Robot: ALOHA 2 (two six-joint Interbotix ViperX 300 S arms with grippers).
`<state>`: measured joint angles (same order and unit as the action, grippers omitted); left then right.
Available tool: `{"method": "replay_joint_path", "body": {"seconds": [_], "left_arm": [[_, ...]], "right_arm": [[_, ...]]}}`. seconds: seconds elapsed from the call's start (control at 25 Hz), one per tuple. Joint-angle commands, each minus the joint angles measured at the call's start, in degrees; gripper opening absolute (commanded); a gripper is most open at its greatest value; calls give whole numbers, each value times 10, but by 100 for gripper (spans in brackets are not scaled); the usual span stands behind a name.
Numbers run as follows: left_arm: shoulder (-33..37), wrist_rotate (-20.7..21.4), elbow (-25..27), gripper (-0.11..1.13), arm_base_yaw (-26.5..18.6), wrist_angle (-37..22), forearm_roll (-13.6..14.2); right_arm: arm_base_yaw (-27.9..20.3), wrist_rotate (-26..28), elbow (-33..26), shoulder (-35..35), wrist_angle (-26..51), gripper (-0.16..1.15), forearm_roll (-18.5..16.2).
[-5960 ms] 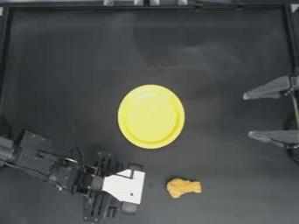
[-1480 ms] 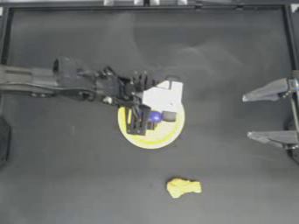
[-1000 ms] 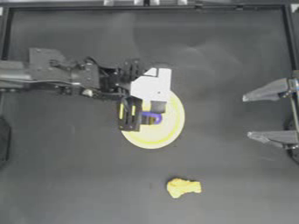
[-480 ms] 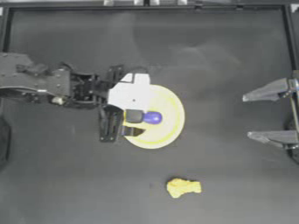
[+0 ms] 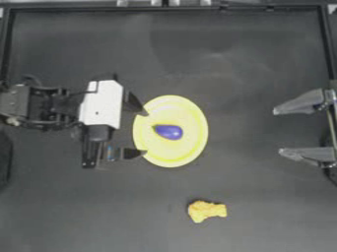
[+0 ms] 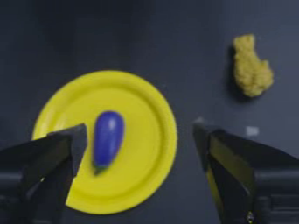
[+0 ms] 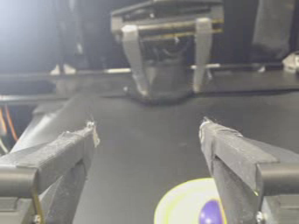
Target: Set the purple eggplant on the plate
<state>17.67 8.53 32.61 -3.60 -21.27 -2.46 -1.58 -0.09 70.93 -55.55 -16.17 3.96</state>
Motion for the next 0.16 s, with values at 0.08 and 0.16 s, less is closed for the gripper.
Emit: {"method": "replay_joint_path", "body": {"seconds": [0.08,0.16], "left_arm": [[60,-22,25,100,4,24,-1],[80,-29,47,100,9,42,-1]], "right_arm": [[-1,0,-7,-5,-1,100,2],[-1,0,-5,-11,3,100,3]]}}
